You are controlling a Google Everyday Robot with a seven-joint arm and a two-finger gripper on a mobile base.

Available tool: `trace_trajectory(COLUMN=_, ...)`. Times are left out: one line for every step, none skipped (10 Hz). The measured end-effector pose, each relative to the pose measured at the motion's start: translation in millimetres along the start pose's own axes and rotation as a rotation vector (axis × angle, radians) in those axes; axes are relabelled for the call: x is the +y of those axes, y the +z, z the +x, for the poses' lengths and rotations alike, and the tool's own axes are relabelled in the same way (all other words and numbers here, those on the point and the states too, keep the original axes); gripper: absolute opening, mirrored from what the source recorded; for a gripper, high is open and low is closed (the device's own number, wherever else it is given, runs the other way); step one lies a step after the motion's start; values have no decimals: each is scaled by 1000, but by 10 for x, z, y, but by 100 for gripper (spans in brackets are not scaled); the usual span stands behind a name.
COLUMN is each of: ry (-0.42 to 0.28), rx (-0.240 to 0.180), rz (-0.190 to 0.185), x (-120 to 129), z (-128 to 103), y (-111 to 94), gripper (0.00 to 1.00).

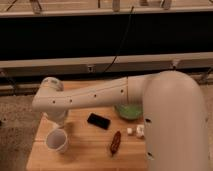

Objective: Place the white sponge in the ceramic cup

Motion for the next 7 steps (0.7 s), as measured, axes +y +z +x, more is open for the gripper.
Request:
trace_trajectory(ry=6, rx=-7, rz=7, x=-37, z=78, y=15, gripper=0)
trace_trajectory(ry=12, rx=-12, rz=12, x=-39, z=114, y=12, gripper=0)
trace_trajectory(ry=21, rx=-17, rz=21, x=-32, z=139, y=-24, gripper=0)
trace_trajectory(ry=23, rx=-16, rz=30, x=-41, z=147, y=-77, gripper=0)
trace_trajectory(ry=21, rx=-15, rz=36, x=-44, z=139, y=-120, gripper=0)
trace_trajectory(ry=18, rx=-11, rz=44, x=-48, z=126, y=-209, gripper=0)
trace_trajectory(ry=10, rx=-7, rz=57, x=-61, z=94, y=-353, gripper=0)
